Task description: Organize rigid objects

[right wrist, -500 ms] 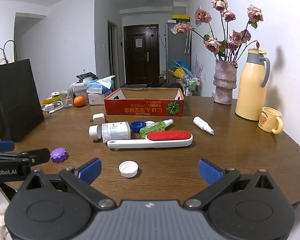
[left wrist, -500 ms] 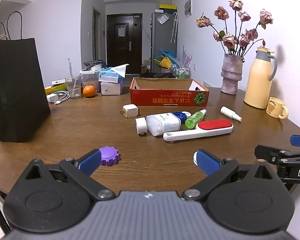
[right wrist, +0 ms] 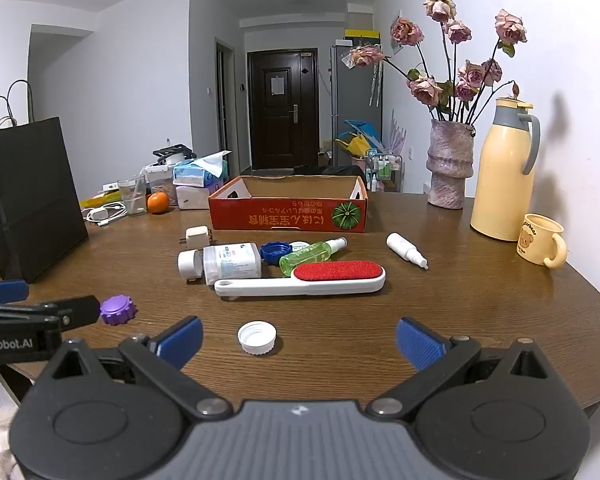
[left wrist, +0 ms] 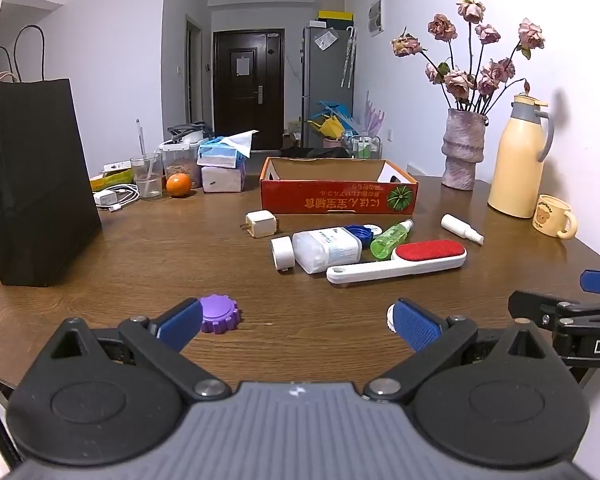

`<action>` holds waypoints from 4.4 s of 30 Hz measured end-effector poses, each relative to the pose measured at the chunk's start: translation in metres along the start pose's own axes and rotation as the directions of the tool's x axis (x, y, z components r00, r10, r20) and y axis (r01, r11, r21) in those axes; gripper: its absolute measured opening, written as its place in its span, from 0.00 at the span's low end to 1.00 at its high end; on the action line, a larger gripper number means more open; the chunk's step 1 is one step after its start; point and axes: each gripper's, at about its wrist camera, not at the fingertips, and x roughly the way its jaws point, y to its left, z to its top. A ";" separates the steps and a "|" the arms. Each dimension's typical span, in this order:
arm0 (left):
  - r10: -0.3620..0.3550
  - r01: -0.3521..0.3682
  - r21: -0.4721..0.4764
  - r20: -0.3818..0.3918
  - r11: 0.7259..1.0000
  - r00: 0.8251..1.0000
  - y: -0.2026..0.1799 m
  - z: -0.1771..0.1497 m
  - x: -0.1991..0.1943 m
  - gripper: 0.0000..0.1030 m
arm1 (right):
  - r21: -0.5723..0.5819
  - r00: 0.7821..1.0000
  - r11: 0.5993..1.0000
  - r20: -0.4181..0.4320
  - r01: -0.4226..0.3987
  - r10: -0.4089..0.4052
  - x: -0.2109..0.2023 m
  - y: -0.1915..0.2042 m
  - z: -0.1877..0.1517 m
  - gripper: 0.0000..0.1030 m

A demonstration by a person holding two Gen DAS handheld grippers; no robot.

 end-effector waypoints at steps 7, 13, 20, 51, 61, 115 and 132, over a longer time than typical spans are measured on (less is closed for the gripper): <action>-0.002 0.002 -0.001 0.002 1.000 1.000 0.001 -0.001 -0.002 1.00 | 0.000 1.000 1.000 0.000 0.000 0.000 0.000 0.000 0.000 1.00; -0.002 0.002 -0.001 0.003 1.000 1.000 0.002 -0.001 -0.002 1.00 | -0.001 1.000 1.000 0.000 0.000 0.000 0.000 0.000 0.000 1.00; -0.002 0.002 -0.001 0.004 1.000 1.000 0.002 -0.001 -0.002 1.00 | -0.001 1.000 1.000 0.000 0.000 0.000 0.000 0.000 0.000 1.00; -0.002 0.002 -0.001 0.008 1.000 1.000 0.002 -0.002 -0.003 1.00 | -0.003 1.000 1.000 0.001 0.002 -0.002 -0.001 0.001 0.000 1.00; -0.003 0.003 -0.001 0.008 1.000 1.000 0.002 -0.002 -0.002 1.00 | -0.004 1.000 1.000 0.000 0.002 -0.002 -0.001 0.001 0.000 1.00; 0.046 -0.055 -0.067 -0.129 0.996 0.991 0.044 -0.005 0.087 1.00 | -0.021 0.988 0.999 -0.150 -0.045 0.041 0.101 0.011 0.004 1.00; 0.061 -0.079 -0.086 -0.190 0.993 0.980 0.061 -0.008 0.124 1.00 | -0.042 0.960 0.995 -0.272 -0.086 0.071 0.159 0.022 -0.001 0.81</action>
